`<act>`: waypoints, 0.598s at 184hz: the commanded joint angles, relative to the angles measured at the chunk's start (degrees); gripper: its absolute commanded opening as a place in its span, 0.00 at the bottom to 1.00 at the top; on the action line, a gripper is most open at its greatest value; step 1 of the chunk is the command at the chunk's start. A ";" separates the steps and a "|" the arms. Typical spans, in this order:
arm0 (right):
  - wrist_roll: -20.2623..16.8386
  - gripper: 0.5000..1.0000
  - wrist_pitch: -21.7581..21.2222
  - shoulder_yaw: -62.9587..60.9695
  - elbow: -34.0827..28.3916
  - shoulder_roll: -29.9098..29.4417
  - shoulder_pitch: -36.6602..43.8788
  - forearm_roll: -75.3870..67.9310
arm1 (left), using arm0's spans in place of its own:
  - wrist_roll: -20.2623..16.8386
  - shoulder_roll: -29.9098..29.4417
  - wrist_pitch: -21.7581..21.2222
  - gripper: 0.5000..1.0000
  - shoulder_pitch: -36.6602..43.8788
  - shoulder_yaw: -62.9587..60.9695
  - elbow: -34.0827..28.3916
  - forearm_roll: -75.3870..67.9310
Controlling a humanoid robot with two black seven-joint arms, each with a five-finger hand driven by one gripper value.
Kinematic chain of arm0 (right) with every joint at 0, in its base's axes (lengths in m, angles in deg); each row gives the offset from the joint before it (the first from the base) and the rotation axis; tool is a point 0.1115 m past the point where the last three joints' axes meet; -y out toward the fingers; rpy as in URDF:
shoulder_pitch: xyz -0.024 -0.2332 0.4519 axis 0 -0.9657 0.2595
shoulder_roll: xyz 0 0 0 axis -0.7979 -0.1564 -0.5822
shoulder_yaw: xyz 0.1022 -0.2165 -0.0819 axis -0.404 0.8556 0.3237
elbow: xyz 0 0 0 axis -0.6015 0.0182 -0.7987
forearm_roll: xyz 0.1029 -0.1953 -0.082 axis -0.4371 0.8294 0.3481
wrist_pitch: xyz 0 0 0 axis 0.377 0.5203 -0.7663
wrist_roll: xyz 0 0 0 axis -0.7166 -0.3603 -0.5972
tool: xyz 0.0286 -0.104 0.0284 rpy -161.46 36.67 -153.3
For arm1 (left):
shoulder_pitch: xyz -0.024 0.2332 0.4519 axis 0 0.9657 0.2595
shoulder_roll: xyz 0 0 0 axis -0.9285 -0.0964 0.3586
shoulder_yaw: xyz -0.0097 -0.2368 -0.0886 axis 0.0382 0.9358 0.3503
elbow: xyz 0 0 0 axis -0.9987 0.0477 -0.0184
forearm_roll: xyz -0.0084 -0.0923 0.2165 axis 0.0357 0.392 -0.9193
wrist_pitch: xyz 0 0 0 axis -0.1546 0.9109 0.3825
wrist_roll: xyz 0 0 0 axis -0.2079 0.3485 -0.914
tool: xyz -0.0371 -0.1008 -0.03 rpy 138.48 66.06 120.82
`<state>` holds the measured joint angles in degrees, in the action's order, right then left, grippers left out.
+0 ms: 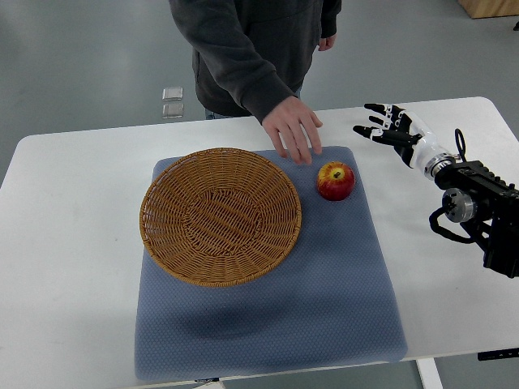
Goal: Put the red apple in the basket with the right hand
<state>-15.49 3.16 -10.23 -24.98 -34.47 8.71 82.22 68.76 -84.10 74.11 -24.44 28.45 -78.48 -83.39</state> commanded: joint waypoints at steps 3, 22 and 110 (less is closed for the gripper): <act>0.07 0.85 0.01 -0.05 0.00 -0.09 0.00 0.00 | 0.00 0.00 0.00 1.00 0.00 -0.07 0.00 -0.18; 0.16 0.85 0.01 -0.23 0.00 -0.09 0.00 0.00 | 0.00 0.00 0.00 1.00 0.00 0.02 0.00 -0.26; 0.16 0.85 0.01 -0.31 0.00 -0.09 0.09 0.00 | 0.00 0.00 0.00 1.00 0.00 0.02 -0.09 -0.09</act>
<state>-15.33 3.17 -10.54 -24.98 -34.58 8.78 82.22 68.76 -84.10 74.12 -24.44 28.48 -78.51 -83.52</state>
